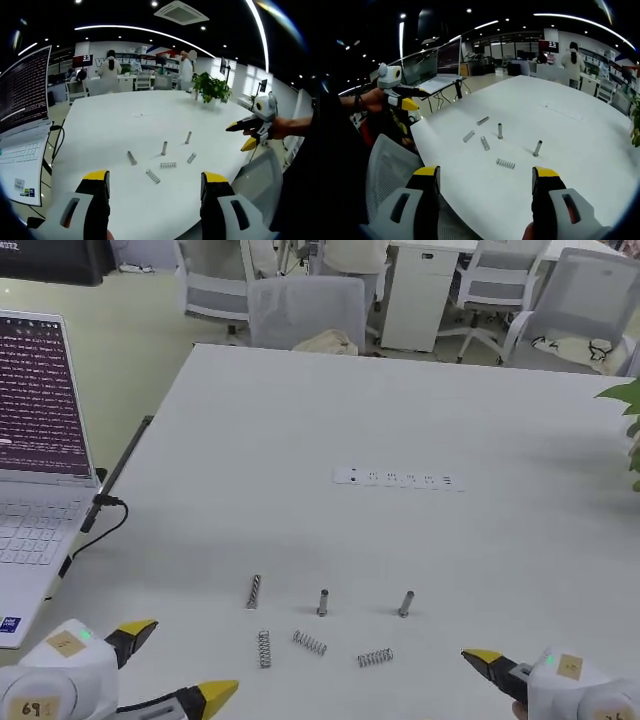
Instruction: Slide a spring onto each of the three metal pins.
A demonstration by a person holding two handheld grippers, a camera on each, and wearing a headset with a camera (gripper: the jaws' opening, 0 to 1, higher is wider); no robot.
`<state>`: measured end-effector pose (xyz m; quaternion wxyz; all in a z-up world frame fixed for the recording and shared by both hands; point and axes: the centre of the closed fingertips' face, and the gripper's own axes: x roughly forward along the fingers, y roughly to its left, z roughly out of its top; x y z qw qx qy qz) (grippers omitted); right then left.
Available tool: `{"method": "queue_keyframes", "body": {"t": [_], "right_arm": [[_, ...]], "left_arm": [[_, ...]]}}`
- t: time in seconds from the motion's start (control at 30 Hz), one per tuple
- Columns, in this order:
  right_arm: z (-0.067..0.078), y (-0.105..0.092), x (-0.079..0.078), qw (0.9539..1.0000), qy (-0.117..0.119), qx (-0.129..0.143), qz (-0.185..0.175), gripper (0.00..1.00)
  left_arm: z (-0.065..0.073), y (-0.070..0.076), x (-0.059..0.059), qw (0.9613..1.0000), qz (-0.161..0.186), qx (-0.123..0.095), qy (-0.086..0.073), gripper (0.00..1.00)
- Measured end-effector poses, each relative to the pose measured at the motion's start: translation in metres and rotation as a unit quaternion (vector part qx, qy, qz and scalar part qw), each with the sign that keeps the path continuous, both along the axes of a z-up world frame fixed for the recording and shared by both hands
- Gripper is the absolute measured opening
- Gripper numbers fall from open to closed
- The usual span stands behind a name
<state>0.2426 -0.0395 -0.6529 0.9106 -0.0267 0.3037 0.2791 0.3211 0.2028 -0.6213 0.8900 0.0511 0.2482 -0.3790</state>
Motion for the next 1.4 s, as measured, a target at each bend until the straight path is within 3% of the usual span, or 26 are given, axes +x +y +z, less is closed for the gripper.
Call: {"method": "queue_keyframes", "body": {"t": [0.43,1.03,1.2,1.3,1.4], "right_arm": [[-0.001,-0.003,-0.002,0.9997,0.004,0.001,-0.022,0.74],[-0.002,-0.008,0.004,0.9995,0.007,-0.002,-0.03,0.73],[-0.002,-0.013,0.006,0.9993,0.008,-0.001,-0.035,0.72],[-0.003,-0.014,0.006,0.9993,0.009,-0.002,-0.037,0.72],[-0.003,-0.015,0.006,0.9992,0.011,-0.002,-0.038,0.72]], "left_arm": [[-0.001,0.008,0.006,1.0,-0.006,0.002,0.006,0.7],[-0.001,0.001,0.016,0.9999,-0.013,-0.003,0.008,0.71],[-0.002,-0.001,0.026,0.9999,-0.01,-0.001,0.009,0.69],[0.0,-0.001,0.036,0.9998,0.0,-0.016,0.008,0.7],[-0.003,0.001,0.044,0.9999,0.004,-0.008,0.008,0.69]]}}
